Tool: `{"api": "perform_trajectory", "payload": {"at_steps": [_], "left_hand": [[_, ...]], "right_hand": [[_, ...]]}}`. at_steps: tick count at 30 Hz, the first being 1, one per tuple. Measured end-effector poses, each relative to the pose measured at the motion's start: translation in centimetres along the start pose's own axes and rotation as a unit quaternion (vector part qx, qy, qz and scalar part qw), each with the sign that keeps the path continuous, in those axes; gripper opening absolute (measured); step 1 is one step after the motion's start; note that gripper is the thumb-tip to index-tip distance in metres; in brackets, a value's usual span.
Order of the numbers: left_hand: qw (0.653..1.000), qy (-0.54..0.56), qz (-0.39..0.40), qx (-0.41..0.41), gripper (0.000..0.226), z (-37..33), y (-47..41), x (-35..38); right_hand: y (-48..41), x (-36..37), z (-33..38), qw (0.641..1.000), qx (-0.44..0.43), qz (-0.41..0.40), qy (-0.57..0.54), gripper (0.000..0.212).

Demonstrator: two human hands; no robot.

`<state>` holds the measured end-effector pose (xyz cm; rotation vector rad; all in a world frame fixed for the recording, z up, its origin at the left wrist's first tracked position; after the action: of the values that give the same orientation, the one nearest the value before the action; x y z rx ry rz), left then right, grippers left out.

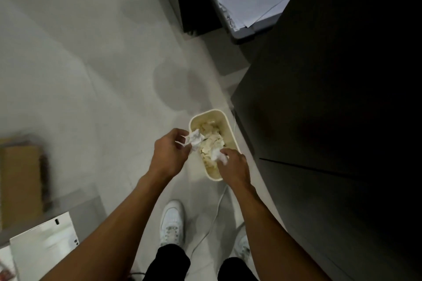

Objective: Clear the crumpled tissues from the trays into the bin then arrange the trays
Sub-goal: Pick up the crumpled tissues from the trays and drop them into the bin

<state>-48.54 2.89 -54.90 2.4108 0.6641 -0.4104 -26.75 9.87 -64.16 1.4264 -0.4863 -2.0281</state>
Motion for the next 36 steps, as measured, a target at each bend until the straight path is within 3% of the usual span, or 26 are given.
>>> {"api": "perform_trajectory", "payload": {"at_steps": [3,7,9,12,17,20,22,28,36], "left_hand": [[1.0,-0.011,0.009,-0.007,0.028,2.0,-0.9,1.0],[1.0,-0.018,0.018,-0.012,0.029,3.7,-1.7,2.2],[0.999,-0.026,0.021,-0.008,0.029,4.2,-2.3,2.8],[0.998,-0.047,0.029,0.005,0.03,4.2,-3.7,3.9],[0.987,-0.132,0.076,0.048,0.044,3.7,-6.6,7.2],[0.939,-0.296,0.171,0.04,0.064,4.3,-6.9,10.2],[0.914,-0.364,0.177,0.034,0.063,4.3,-6.5,10.6],[0.945,-0.286,0.157,0.021,0.045,3.7,-3.9,8.2],[0.965,-0.202,0.16,0.041,0.035,-4.1,3.3,3.2]], "right_hand": [[-1.0,2.8,-1.7,0.997,0.036,0.057,0.031,0.049],[-1.5,-0.4,-2.6,0.993,0.034,-0.102,0.039,0.042],[-1.9,-0.9,-2.7,0.99,0.007,-0.12,0.072,0.052],[-2.9,0.3,-3.5,0.992,-0.014,-0.055,0.116,0.071],[-3.3,1.2,-4.7,0.998,0.006,0.004,0.069,0.076],[-3.3,1.3,-4.8,0.998,0.014,0.022,0.058,0.077],[-3.2,1.0,-4.8,0.998,0.018,0.028,0.054,0.076],[-1.0,-1.6,-3.5,0.998,0.018,0.026,0.045,0.056],[6.7,-10.0,0.7,0.999,0.013,0.011,0.042,0.06]]}}
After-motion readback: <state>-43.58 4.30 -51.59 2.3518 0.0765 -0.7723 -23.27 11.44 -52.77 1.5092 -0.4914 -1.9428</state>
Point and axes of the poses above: each hand's wrist, its own y-axis away from the middle knuckle, its own x-axis out of the palm, z = x × y, the point moved 10 cm from there along -y, towards the middle knuckle, and after that the axes turned 11 degrees about y, right-handed, at the moved point
